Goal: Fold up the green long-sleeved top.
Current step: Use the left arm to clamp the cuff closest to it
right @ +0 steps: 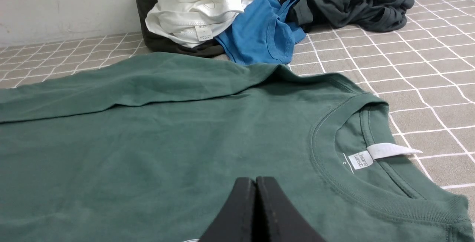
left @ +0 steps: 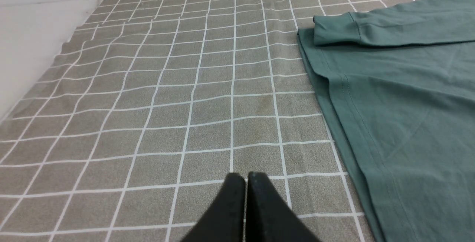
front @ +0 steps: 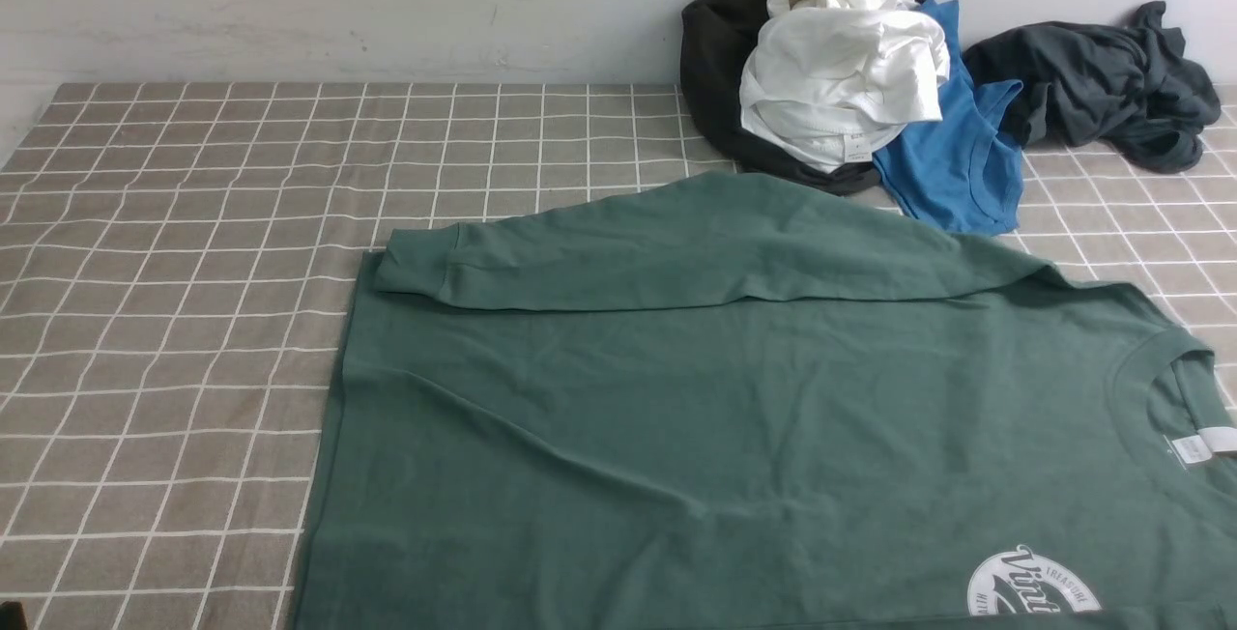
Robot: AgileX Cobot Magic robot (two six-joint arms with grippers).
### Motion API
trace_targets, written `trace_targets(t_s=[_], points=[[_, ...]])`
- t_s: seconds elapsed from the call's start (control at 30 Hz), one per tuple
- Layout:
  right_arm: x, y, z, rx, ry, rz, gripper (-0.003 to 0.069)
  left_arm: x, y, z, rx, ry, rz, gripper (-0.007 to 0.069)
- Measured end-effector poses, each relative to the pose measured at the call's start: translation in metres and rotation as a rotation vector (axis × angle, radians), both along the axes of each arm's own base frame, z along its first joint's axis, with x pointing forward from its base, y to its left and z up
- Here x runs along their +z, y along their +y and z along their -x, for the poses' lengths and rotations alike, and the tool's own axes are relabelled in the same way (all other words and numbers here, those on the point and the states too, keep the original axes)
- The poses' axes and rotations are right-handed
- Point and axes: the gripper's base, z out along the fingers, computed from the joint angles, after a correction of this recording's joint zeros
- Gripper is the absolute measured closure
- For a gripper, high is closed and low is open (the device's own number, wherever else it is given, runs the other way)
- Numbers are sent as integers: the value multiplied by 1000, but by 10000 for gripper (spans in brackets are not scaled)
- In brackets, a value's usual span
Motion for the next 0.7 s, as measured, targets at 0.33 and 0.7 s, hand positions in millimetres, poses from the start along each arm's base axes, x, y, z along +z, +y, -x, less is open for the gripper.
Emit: trace_targets(t_s=[0.33,0.7], points=[[0,0,0,1,1,-15,673,0,0,0,0,0,0,632],[0,1,0,3,3,-63,673,3,-4,-1,17,-42,240,632]])
